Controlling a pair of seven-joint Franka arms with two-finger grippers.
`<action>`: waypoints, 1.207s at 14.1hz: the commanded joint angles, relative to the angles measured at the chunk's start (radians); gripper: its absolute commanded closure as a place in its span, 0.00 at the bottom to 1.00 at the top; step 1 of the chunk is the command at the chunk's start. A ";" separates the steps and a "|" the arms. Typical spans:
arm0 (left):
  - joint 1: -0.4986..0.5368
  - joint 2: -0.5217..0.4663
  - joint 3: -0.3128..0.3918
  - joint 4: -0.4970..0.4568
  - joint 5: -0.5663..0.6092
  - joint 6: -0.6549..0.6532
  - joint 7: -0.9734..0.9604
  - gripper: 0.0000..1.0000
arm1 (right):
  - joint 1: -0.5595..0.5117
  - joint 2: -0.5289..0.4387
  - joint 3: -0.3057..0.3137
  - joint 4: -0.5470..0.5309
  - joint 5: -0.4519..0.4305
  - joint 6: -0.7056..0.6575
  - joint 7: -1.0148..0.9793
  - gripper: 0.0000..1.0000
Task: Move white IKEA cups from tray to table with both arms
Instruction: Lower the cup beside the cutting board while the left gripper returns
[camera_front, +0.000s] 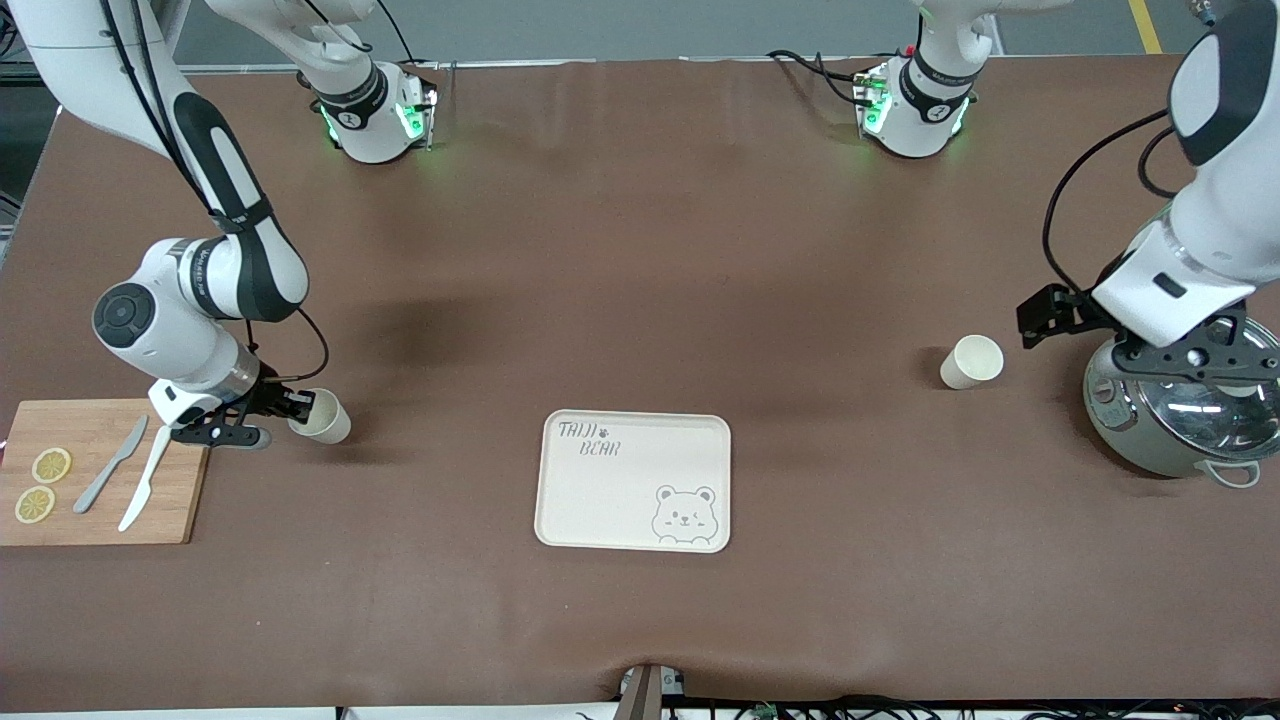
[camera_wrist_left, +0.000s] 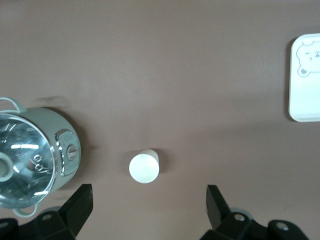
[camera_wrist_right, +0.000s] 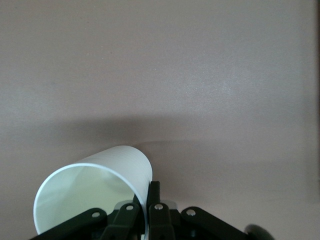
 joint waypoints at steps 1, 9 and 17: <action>-0.007 -0.051 0.041 -0.008 -0.056 -0.038 0.032 0.00 | -0.017 0.013 0.014 -0.007 -0.017 0.034 0.003 1.00; 0.002 -0.138 0.078 -0.009 -0.087 -0.090 0.040 0.00 | -0.017 0.032 0.014 -0.005 -0.017 0.068 0.003 1.00; 0.001 -0.143 0.086 -0.009 -0.087 -0.098 0.040 0.00 | -0.021 0.037 0.014 -0.002 -0.017 0.078 0.002 0.00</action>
